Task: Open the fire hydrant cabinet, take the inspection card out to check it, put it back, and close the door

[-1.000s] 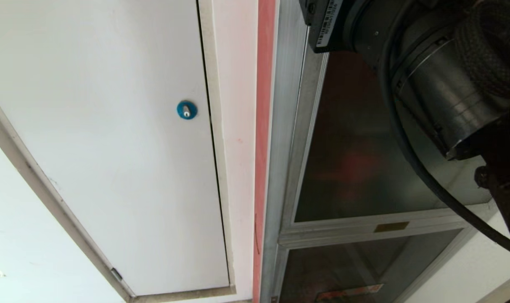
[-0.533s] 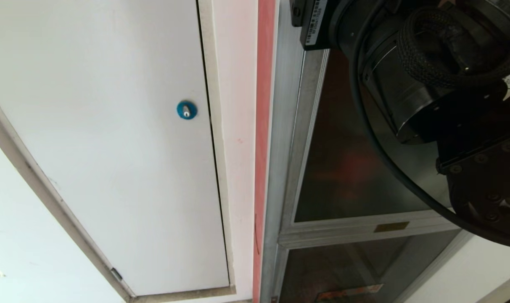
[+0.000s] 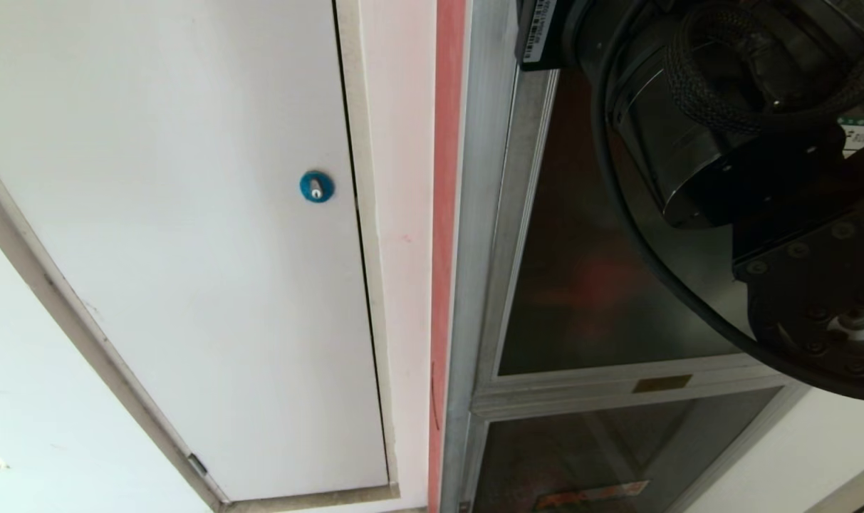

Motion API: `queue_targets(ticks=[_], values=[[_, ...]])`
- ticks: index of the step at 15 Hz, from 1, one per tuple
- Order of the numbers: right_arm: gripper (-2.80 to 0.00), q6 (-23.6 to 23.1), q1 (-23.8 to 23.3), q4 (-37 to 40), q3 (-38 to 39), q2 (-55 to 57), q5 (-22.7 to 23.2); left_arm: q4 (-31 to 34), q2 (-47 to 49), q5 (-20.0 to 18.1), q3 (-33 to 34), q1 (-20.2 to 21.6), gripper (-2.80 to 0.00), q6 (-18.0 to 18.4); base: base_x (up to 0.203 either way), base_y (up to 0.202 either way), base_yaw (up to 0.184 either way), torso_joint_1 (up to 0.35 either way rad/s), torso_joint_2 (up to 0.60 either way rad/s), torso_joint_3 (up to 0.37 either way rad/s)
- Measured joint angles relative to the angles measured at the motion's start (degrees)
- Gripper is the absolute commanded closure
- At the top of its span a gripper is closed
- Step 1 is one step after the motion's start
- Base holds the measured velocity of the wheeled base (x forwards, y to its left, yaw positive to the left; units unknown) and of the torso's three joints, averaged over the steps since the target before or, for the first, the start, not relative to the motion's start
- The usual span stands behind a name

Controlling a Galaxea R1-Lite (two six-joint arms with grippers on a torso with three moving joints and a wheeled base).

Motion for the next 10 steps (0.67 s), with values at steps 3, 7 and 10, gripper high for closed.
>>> queue_targets(ticks=[3,7,10], values=[[0.00,0.05,-0.18,0.11,-0.02,0.23,0.07,0.00,0.00,0.00,0.00,0.00,0.00,0.00,0.000,0.000,0.000,0.000,0.00,0.000],[0.00,0.02,-0.27,0.39,-0.20,0.61,0.17,0.00,0.00,0.00,0.00,0.00,0.00,0.00,0.000,0.000,0.000,0.000,0.00,0.000],[0.00,0.02,-0.28,0.58,-0.77,0.72,-0.02,0.00,0.00,0.00,0.00,0.00,0.00,0.00,0.000,0.000,0.000,0.000,0.00,0.000]])
